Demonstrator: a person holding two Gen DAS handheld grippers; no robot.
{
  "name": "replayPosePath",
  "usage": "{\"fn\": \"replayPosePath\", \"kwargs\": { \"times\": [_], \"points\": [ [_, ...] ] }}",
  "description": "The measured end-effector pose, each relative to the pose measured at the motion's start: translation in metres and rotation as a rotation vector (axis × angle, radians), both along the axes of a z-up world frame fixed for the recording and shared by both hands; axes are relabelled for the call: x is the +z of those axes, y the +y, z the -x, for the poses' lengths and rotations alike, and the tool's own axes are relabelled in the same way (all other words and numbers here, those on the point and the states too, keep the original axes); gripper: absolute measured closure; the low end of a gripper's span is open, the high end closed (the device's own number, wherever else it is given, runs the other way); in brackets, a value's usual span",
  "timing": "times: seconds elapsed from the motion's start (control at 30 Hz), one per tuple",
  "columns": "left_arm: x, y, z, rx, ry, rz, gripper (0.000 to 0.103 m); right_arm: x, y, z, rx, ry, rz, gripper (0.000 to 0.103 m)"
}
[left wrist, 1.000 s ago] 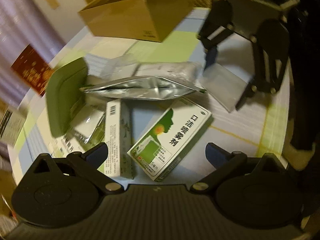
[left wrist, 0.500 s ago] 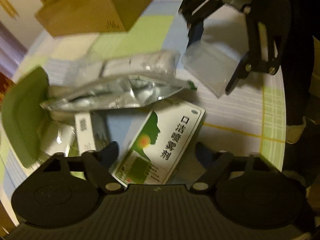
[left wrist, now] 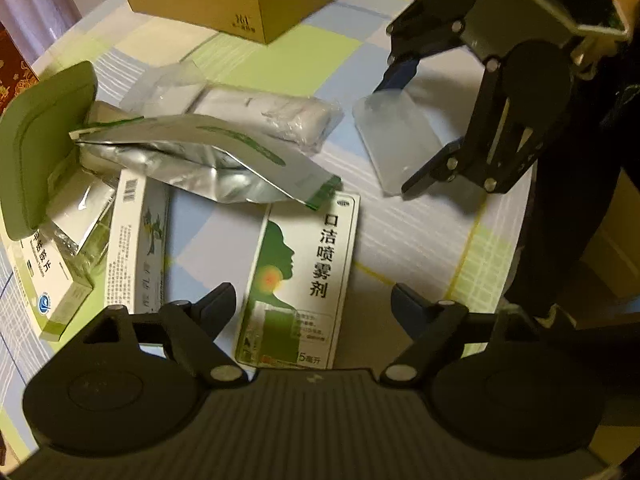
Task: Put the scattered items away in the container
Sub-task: 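Grasp the green-and-white spray box with the left tool and lift it, then carry the spray box and cup into the cardboard box with both tools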
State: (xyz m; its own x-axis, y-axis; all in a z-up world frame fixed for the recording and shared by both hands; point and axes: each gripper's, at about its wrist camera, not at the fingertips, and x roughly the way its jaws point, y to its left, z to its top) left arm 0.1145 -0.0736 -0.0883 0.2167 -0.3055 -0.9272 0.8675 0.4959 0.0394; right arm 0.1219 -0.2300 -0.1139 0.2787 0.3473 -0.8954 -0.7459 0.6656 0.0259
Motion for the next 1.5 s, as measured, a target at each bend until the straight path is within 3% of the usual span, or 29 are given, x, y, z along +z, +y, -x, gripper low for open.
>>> {"fn": "replayPosePath", "kwargs": {
  "times": [0.1, 0.2, 0.23, 0.43, 1.13, 1.5],
  "points": [
    [-0.005, -0.005, 0.003, -0.019, -0.019, -0.021, 0.025, 0.000, -0.001, 0.001, -0.020, 0.004, -0.006, 0.029],
    [-0.009, -0.005, -0.001, -0.005, -0.021, -0.020, 0.040, -0.001, 0.000, 0.001, -0.046, 0.007, -0.008, 0.029],
    [-0.011, -0.005, -0.003, 0.008, -0.018, -0.027, 0.050, -0.001, 0.000, 0.002, -0.054, 0.007, -0.007, 0.029],
    [-0.008, -0.004, 0.003, 0.053, -0.006, -0.035, 0.053, 0.004, -0.001, 0.007, -0.100, 0.000, -0.016, 0.029],
    [0.043, 0.004, 0.063, 0.170, -0.045, 0.123, 0.053, 0.048, -0.025, 0.028, -0.276, -0.077, -0.046, 0.029],
    [0.084, -0.017, 0.028, 0.195, -0.137, 0.164, 0.053, 0.090, -0.050, 0.013, -0.338, -0.167, -0.052, 0.029]
  ]
}}
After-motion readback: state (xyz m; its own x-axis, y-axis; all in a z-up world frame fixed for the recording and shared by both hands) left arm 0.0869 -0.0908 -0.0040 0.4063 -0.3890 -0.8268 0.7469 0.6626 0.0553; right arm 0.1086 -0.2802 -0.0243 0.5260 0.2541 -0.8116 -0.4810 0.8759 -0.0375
